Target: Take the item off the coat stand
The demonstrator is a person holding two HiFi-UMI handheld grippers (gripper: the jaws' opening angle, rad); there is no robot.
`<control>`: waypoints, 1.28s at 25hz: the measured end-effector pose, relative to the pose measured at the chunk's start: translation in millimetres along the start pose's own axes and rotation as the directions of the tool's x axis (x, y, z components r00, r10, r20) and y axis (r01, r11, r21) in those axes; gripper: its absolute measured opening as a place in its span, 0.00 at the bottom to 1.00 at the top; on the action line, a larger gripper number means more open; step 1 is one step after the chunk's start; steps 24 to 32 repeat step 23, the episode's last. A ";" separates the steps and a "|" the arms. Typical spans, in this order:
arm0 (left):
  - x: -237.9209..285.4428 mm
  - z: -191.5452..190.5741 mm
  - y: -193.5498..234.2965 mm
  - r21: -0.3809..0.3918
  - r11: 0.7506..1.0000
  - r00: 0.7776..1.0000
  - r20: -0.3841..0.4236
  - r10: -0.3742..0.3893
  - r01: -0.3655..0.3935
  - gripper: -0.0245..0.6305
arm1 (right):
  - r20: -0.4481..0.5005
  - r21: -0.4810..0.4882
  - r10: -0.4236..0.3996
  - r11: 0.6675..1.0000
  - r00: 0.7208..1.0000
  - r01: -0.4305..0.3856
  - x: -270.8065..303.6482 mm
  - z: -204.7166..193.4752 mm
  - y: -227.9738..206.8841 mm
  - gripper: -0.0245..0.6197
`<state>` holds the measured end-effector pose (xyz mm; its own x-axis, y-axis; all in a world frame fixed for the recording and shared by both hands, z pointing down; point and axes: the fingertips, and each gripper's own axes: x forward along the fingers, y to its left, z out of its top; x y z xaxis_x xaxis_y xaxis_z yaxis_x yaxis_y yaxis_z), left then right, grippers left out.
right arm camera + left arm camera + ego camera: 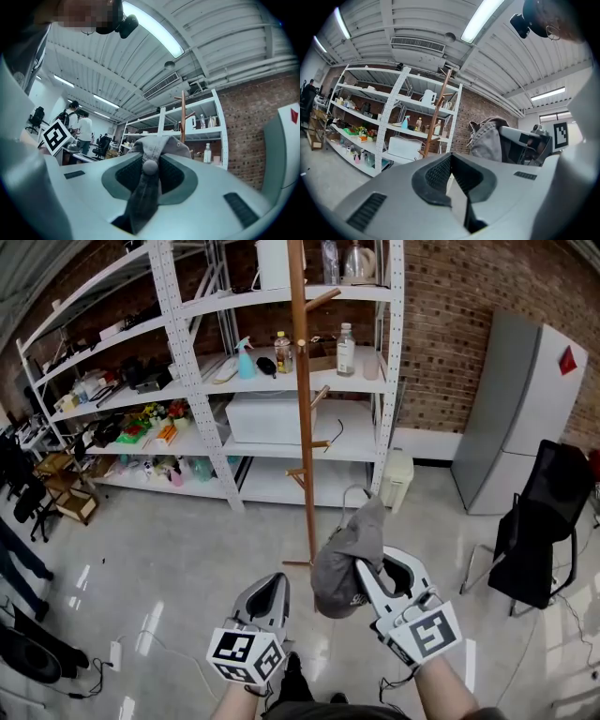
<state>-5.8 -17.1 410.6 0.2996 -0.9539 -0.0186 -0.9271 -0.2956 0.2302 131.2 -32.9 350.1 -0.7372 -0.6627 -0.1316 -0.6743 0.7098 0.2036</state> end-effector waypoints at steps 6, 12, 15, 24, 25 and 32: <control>-7.8 -6.3 -15.0 -0.006 1.000 1.000 -0.005 0.009 -0.009 0.05 | -0.039 0.020 0.030 0.999 0.999 -0.029 -16.2 -9.1 4.6 0.17; -10.8 -4.8 -19.0 -0.006 1.000 1.000 0.007 0.011 -0.011 0.05 | -0.051 0.007 0.057 0.998 0.997 -0.056 -21.9 -11.8 11.5 0.17; -10.2 -5.6 -21.4 -0.013 1.000 1.000 0.006 0.007 -0.007 0.05 | -0.059 0.001 0.065 0.998 0.996 -0.065 -24.2 -11.6 13.1 0.17; -9.0 -14.0 -29.2 -0.033 0.999 1.000 -0.006 0.002 -0.002 0.05 | -0.092 0.013 0.055 0.998 0.994 -0.054 -33.8 -20.6 6.7 0.17; -9.0 -14.0 -29.2 -0.033 0.999 1.000 -0.006 0.002 -0.002 0.05 | -0.092 0.013 0.055 0.998 0.994 -0.054 -33.8 -20.6 6.7 0.17; -9.0 -14.0 -29.2 -0.033 0.999 1.000 -0.006 0.002 -0.002 0.05 | -0.092 0.013 0.055 0.998 0.994 -0.054 -33.8 -20.6 6.7 0.17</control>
